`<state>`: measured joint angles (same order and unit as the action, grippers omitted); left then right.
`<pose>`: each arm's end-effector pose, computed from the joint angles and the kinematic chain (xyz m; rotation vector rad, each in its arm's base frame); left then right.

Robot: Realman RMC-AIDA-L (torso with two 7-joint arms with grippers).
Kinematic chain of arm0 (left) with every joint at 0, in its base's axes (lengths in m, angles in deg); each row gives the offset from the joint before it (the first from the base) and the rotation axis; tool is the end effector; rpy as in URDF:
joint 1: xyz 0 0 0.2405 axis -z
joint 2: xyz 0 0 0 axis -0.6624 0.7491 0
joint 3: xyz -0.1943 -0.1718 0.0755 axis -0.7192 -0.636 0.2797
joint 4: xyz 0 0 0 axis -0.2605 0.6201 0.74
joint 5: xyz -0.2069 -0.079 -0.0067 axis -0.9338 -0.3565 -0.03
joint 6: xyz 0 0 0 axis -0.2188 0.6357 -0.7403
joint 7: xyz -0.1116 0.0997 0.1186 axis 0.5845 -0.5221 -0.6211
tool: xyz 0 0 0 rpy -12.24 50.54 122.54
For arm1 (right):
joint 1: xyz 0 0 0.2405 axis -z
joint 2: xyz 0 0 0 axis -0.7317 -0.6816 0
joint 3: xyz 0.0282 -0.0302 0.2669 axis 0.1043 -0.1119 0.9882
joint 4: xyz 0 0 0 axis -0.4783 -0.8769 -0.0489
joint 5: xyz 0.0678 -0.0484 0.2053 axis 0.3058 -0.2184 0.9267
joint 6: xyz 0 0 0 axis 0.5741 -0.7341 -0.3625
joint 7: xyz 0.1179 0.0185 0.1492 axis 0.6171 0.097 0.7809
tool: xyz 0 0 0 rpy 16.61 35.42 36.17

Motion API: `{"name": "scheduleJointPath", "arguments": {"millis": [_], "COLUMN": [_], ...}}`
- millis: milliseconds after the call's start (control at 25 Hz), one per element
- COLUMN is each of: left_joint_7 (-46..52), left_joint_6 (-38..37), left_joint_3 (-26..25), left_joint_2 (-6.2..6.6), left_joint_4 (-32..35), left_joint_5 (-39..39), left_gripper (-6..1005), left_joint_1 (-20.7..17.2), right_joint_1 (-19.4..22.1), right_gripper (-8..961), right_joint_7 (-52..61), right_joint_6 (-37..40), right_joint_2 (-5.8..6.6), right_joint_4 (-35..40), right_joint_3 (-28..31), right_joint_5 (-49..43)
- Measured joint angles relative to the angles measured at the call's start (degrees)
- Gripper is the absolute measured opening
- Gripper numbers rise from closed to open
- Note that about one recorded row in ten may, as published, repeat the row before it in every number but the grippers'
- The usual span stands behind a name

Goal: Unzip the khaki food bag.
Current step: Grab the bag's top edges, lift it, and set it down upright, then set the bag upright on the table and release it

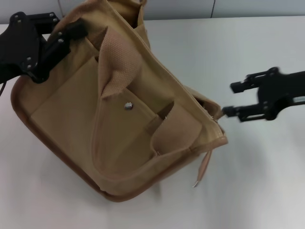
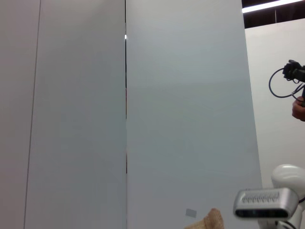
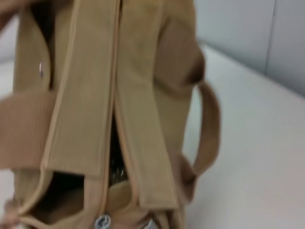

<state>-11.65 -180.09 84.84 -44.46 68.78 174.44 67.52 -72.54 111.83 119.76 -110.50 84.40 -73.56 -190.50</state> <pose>-0.2089 0.3320 0.0437 -2.4671 -0.1099 -1.3161 0.2316 0.3629 -0.0048 -2.8336 0.4178 0.1933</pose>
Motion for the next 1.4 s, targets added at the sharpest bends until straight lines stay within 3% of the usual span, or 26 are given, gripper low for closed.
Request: {"name": "scheduleJointPath", "arguments": {"millis": [200,400,840,960,1040,1280,1400], "left_joint_7": [0.00,0.00,0.00,0.00,0.00,0.00,-0.05], "left_joint_6": [0.04,0.13,-0.17,-0.15,-0.13,-0.15,-0.18], "left_joint_3": [-0.04,-0.05,-0.02,0.16,0.33,0.21,0.27], "left_joint_2": [-0.01,0.07,0.45,0.44,0.41,0.29,0.20], "left_joint_4": [-0.06,-0.51,-0.64,-0.64,-0.62,-0.60,-0.60], "left_joint_5": [0.00,0.00,-0.27,-0.27,-0.29,-0.32,-0.44], "left_gripper": [93,93,93,93,93,93,93], "left_joint_1": [0.00,0.07,-0.07,0.06,0.11,0.13,0.03], "right_joint_1": [-1.34,-1.97,0.78,0.46,0.34,-1.02,-1.41], "right_gripper": [711,766,607,666,705,698,602], "right_joint_7": [-0.15,0.40,2.47,2.47,2.47,2.43,2.38], "right_joint_6": [-4.03,-8.21,-9.45,-12.20,-14.94,-21.11,-22.28], "right_joint_2": [-0.09,-0.33,-0.35,-0.34,-0.35,-0.41,-0.34], "right_joint_4": [-3.21,-4.53,0.32,-0.19,-0.54,-1.59,-1.35], "right_joint_3": [-6.36,-12.48,-13.74,-14.83,-17.32,-26.53,-27.95], "right_joint_5": [-0.07,0.51,-0.02,0.01,0.10,-0.14,-0.30]}}
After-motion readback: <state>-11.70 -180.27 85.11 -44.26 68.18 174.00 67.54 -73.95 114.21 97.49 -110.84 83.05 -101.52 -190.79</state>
